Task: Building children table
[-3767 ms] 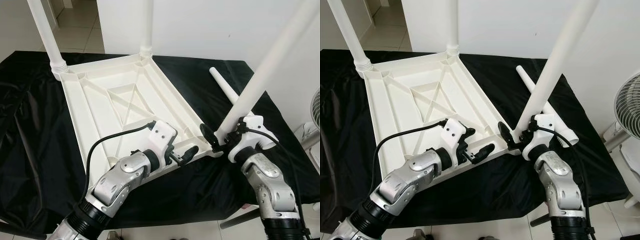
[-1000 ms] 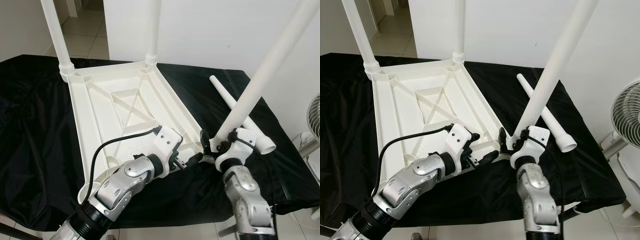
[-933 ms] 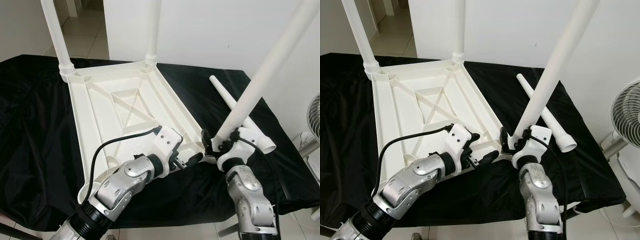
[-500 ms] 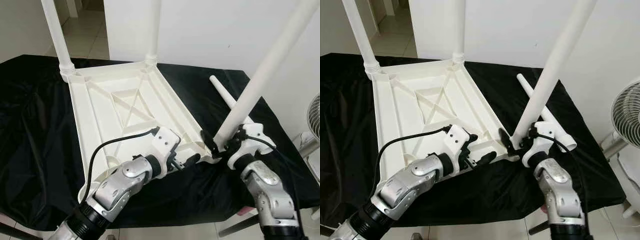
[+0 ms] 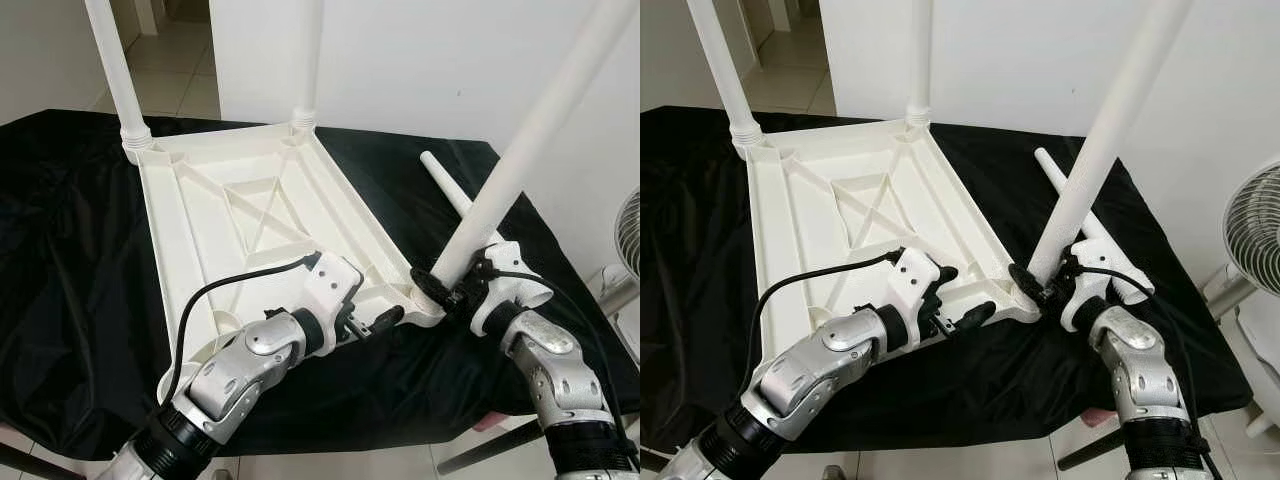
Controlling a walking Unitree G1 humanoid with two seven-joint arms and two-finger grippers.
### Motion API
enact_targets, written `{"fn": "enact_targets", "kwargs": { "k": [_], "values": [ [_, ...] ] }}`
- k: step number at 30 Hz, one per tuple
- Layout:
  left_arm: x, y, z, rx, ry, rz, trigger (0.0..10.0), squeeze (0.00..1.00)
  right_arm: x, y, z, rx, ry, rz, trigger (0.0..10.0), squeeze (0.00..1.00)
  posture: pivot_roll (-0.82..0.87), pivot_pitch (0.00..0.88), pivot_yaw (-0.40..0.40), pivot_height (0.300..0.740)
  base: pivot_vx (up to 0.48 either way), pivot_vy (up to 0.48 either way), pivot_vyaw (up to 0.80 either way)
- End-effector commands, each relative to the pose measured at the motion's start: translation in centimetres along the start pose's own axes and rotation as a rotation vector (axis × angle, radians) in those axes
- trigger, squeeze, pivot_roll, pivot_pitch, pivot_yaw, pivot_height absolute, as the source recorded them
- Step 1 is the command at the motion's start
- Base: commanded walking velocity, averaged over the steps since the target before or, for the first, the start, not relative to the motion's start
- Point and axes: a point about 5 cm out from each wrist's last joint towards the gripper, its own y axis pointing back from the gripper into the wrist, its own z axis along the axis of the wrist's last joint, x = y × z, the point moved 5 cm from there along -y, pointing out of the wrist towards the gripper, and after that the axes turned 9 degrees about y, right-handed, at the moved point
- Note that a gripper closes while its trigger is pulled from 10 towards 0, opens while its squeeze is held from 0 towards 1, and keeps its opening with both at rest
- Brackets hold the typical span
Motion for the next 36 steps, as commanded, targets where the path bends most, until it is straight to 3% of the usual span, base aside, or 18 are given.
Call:
{"fn": "enact_targets", "kwargs": {
  "k": [1,5,6,14,17,32,33,36],
  "values": [
    [-1.34,0.19,0.06,0.024,-0.001,-0.144,10.0,0.00,0.04,0.29,-1.27,0.035,-0.023,0.022,0.0,0.00,0.03,0.082,-0.052,0.740,0.000,0.000,0.00],
    [-1.23,0.24,0.15,0.023,-0.001,-0.140,10.0,0.00,-0.04,0.25,-1.19,0.024,-0.038,0.001,0.0,0.00,0.03,0.086,-0.050,0.740,0.000,0.000,0.00],
    [-1.20,0.25,0.17,0.022,0.000,-0.139,10.0,0.00,-0.09,0.19,-1.14,0.017,-0.043,-0.007,10.0,0.00,0.03,0.086,-0.050,0.740,0.000,0.000,0.00],
    [-1.20,0.31,0.24,0.022,0.002,-0.136,10.0,0.00,0.14,-0.13,-0.70,-0.013,-0.097,-0.080,10.0,0.00,0.03,0.096,-0.046,0.740,0.000,0.000,0.00],
    [-1.27,0.32,0.22,0.023,0.007,-0.137,10.0,0.00,-0.08,-0.17,-0.64,-0.012,-0.124,-0.196,10.0,0.00,0.03,0.101,-0.048,0.740,0.000,0.000,0.00],
    [-1.59,0.16,0.15,0.018,0.020,-0.143,10.0,0.00,0.44,-0.25,-0.49,0.022,-0.187,-0.466,10.0,0.00,0.00,0.105,-0.054,0.740,0.000,0.000,0.00],
    [-1.72,0.11,0.11,0.019,0.025,-0.147,10.0,0.00,0.48,0.14,-0.50,0.040,-0.209,-0.619,10.0,0.00,0.00,0.104,-0.053,0.740,0.000,0.000,0.00],
    [-1.78,0.10,0.08,0.019,0.025,-0.150,10.0,0.00,0.47,0.60,-0.49,0.054,-0.204,-0.711,10.0,0.00,0.00,0.106,-0.054,0.740,0.000,0.000,0.00]
  ]
}}
